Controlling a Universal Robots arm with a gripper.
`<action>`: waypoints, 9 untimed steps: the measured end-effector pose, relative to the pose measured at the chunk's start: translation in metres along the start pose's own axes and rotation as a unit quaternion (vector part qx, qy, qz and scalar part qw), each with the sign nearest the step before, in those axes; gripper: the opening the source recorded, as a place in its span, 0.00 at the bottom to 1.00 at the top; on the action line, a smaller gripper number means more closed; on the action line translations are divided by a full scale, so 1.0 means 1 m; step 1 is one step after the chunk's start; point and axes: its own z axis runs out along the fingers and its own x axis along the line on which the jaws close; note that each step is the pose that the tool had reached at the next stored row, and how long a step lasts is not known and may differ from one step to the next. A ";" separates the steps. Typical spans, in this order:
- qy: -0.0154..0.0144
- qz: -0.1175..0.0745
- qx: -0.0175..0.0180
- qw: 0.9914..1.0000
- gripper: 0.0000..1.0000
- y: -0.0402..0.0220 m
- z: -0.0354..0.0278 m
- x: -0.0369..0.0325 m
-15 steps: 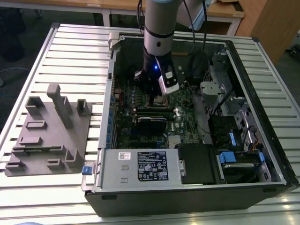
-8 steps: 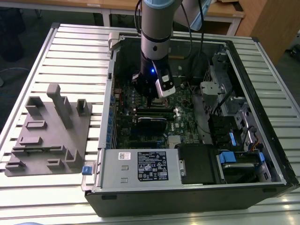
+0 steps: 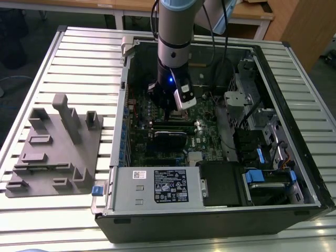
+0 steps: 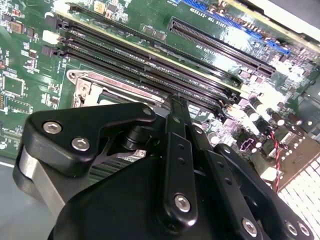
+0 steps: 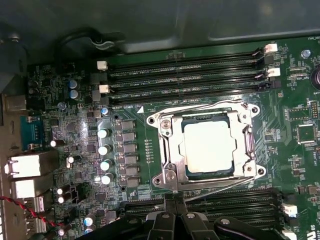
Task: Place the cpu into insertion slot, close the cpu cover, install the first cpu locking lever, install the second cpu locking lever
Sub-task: 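Install the second cpu locking lever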
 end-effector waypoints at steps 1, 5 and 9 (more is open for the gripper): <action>0.000 0.000 0.000 1.000 0.11 -0.0001 0.0017 0.0000; 0.000 0.000 0.000 1.000 0.11 -0.0002 0.0058 0.0000; 0.000 0.000 0.000 1.000 0.11 -0.0002 0.0062 0.0000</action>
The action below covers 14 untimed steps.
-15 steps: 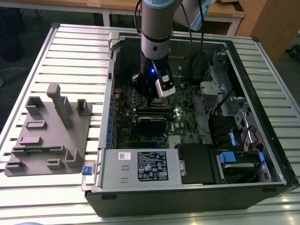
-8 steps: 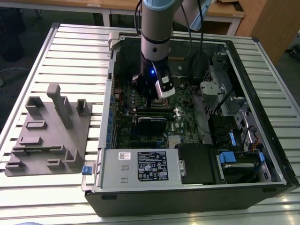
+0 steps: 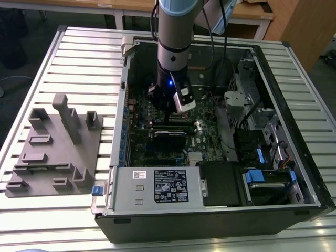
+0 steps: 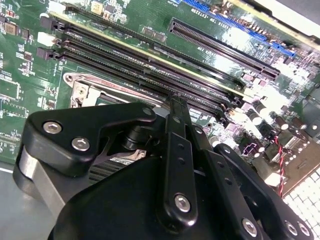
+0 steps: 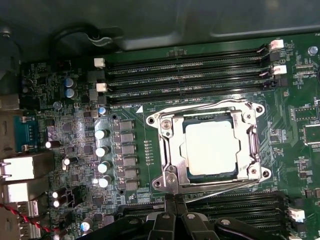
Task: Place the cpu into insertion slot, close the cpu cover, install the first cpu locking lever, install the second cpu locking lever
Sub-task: 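Install the second cpu locking lever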
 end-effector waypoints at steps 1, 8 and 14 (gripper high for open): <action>0.000 0.000 0.000 1.000 0.11 0.0000 0.0004 0.0002; 0.000 0.000 -0.001 1.000 0.11 -0.0005 0.0025 0.0030; 0.001 0.000 -0.007 1.000 0.11 -0.0005 0.0036 0.0035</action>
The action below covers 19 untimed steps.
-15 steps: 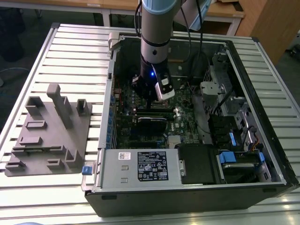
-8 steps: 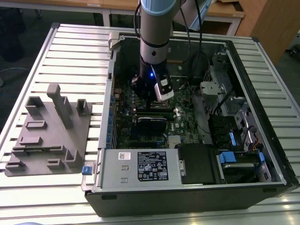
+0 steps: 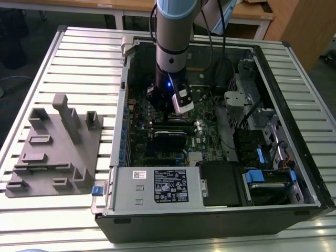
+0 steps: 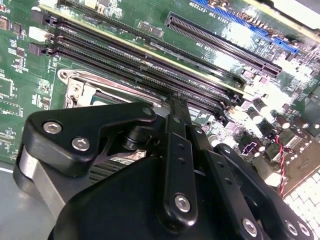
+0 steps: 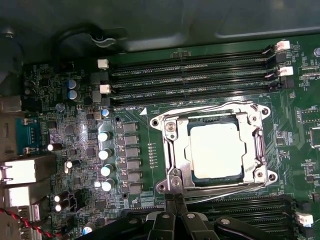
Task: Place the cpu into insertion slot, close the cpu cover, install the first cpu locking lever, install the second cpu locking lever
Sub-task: 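Install the second cpu locking lever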
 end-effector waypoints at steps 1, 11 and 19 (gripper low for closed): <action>0.000 0.000 0.000 1.000 0.11 -0.0001 0.0005 0.0001; 0.001 0.000 -0.010 1.000 0.11 -0.0002 0.0020 0.0010; 0.003 0.000 -0.024 1.000 0.11 -0.0004 0.0029 0.0019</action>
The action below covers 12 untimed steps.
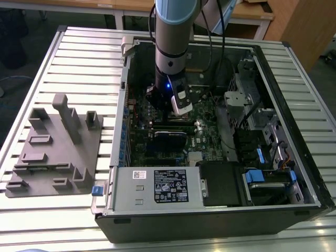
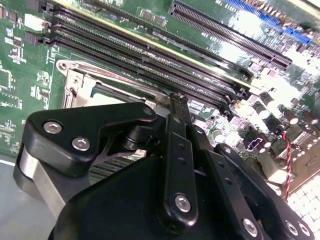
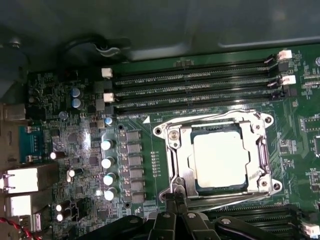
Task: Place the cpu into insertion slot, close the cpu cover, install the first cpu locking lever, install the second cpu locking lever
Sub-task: 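Install the second cpu locking lever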
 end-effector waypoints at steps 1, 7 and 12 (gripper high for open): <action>0.000 0.000 -0.003 1.000 0.11 0.0000 0.0001 0.0001; 0.000 0.000 -0.004 1.000 0.11 0.0004 -0.0047 0.0001; 0.000 0.000 -0.004 1.000 0.11 0.0024 -0.0272 0.0004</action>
